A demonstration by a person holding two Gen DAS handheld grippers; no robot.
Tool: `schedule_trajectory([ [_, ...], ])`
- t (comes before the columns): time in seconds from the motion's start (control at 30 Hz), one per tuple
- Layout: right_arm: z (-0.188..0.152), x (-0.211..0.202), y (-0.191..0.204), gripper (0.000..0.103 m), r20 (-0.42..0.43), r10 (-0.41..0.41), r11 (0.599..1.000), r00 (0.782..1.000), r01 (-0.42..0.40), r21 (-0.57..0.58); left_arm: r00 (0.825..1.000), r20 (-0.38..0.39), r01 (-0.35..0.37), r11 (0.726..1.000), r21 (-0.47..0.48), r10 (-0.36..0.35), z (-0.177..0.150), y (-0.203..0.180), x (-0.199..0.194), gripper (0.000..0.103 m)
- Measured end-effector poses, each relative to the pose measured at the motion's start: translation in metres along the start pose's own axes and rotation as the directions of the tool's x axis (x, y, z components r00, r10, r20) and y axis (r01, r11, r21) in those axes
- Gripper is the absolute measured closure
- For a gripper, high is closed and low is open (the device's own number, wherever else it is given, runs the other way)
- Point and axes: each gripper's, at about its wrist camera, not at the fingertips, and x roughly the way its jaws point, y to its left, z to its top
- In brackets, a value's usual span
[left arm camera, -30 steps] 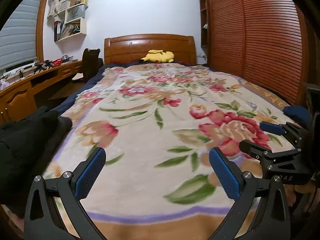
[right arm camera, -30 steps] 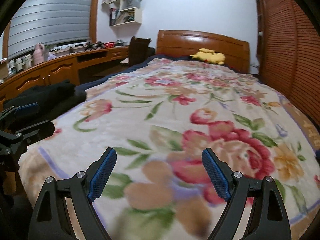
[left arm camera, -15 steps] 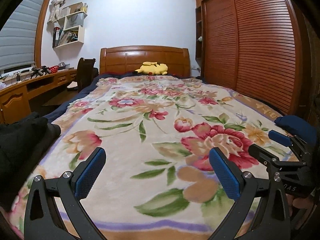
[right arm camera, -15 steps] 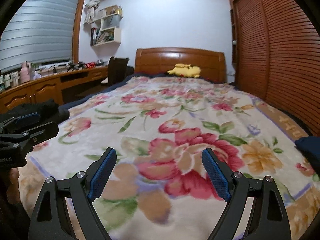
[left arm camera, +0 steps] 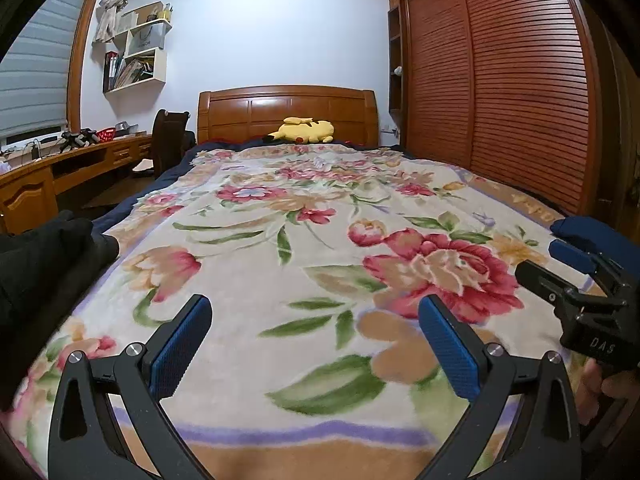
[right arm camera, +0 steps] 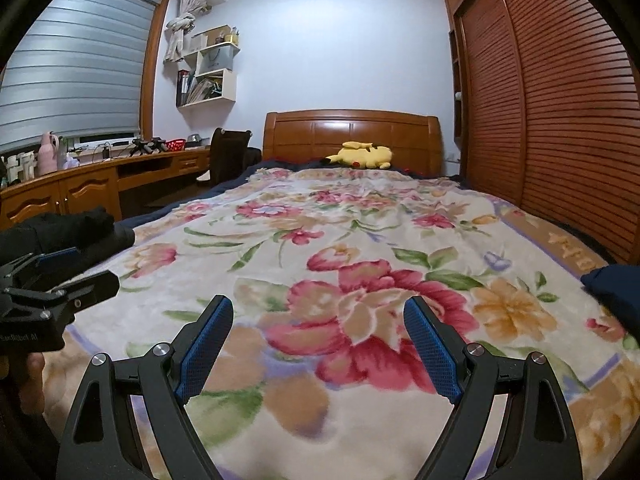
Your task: Fold large clothes
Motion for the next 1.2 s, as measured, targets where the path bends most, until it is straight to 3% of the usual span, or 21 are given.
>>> schedule_trajectory([
  [1.2,-0.0005,0.0069,-0.0086,0.015,-0.001,0.001,1.0,1.0,-0.001,0.008,1.0,-0.013,-0.009,1.0,-0.004,0.009,-0.0048,0.0054,0.0055,0.0],
])
